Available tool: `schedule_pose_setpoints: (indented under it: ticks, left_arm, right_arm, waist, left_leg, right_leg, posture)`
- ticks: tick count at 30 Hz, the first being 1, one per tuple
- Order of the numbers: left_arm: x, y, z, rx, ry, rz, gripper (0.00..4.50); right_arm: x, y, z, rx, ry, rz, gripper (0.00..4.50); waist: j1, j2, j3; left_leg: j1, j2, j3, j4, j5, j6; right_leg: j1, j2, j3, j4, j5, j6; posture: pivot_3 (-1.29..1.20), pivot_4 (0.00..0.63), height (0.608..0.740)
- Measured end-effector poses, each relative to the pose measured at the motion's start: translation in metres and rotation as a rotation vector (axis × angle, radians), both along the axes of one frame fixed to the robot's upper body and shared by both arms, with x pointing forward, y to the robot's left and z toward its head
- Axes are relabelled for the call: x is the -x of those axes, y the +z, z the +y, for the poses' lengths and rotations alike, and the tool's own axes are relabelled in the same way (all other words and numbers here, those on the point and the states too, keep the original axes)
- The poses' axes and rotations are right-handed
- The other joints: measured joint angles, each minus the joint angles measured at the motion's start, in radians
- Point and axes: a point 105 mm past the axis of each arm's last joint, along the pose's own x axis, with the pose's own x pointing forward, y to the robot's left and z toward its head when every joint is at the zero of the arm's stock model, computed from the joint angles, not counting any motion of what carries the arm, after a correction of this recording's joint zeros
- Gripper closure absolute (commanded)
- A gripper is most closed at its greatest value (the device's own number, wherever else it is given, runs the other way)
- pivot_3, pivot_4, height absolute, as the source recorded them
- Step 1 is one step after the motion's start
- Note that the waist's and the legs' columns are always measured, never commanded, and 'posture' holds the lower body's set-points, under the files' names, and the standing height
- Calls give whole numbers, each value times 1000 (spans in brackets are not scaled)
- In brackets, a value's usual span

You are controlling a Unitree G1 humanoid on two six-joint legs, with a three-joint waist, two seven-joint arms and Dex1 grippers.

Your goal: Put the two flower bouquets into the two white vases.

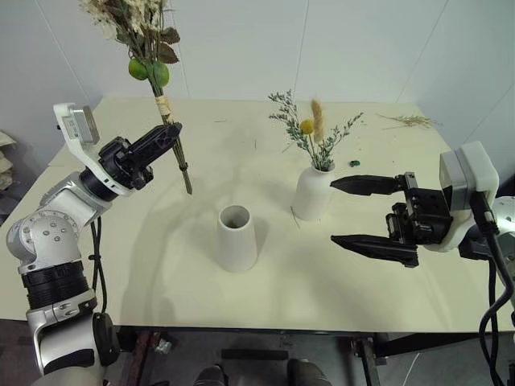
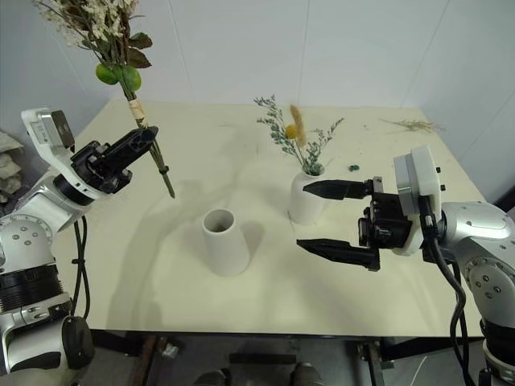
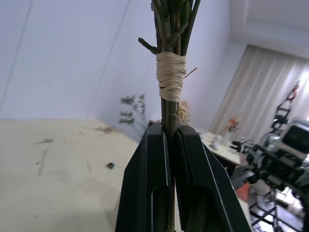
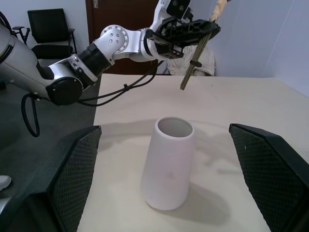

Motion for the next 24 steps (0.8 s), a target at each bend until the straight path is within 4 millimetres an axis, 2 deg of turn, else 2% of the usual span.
schedule_pose_setpoints:
  ticks: [5,12,16,24]
  left_arm:
    - [13,9,-22,9,-104,-49,4489]
    - [19,5,-39,12,-169,-42,4489]
    - [20,-10,-47,18,-182,-32,4489]
    - [11,-44,-56,-36,-97,-85,4489]
  right_arm:
    - [0,-1,1,-14,-10,20,0]
    - [-7,-12,-5,-1,-58,39,0]
    - [-14,-20,-10,-11,-96,65,0]
    - [-19,-19,-10,-44,-134,48,0]
  waist:
    - [0,0,0]
    - [-1,0,0]
    - [-1,0,0]
    - [1,0,0]
  left_leg:
    - [0,0,0,0,0,0]
    - [0,0,0,0,0,0]
    - [0,0,0,0,0,0]
    - [0,0,0,0,0,0]
  right_leg:
    - [0,0,0,0,0,0]
    - [0,0,0,0,0,0]
    - [0,0,0,0,0,0]
    - [1,0,0,-2,0,0]
  posture:
    - [0,150,740]
    - [0,150,740]
    - [0,150,740]
    - [0,150,740]
